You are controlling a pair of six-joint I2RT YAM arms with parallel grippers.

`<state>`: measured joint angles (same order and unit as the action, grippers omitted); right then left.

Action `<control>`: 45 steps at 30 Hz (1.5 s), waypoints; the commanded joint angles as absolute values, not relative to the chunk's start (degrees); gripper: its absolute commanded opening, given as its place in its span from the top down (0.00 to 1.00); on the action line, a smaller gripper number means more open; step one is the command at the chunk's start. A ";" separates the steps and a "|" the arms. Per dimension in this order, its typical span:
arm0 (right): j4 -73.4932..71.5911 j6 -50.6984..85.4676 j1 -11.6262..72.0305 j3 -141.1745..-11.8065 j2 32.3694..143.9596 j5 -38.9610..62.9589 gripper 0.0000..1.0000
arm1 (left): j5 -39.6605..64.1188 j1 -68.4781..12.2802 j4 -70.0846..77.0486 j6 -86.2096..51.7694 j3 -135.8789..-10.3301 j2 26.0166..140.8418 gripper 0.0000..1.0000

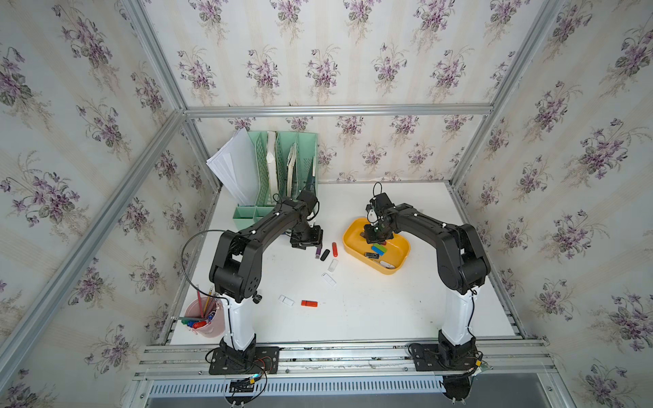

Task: Put the usb flash drive into the storage box
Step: Adjust the USB flash at the storage box, then pick up the USB flash from the center of the board.

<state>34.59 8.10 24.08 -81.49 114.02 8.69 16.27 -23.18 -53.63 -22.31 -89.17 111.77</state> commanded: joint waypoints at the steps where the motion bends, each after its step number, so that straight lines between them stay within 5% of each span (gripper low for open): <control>1: 34.63 7.21 24.16 -80.18 112.89 9.32 1.00 | 16.77 -23.14 -53.61 -21.97 -88.97 111.27 0.33; 17: 36.46 6.85 24.88 -80.38 116.02 7.08 1.00 | 16.85 -23.29 -53.34 -22.19 -88.39 111.00 0.33; 31: 35.29 8.43 25.49 -79.14 105.95 6.65 1.00 | 13.80 -24.13 -52.50 -21.59 -88.45 112.85 0.29; 37: 37.51 8.88 27.26 -81.00 99.18 7.90 0.59 | 8.90 -25.85 -51.83 -20.57 -90.88 116.21 0.27; 45: 38.14 10.19 28.90 -76.54 94.17 8.70 0.56 | 3.69 -25.89 -52.12 -20.57 -94.30 120.13 0.33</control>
<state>37.08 9.26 28.49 -77.54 95.18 8.47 6.85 -25.78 -51.42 -21.34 -92.99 119.04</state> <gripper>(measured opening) 0.436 0.674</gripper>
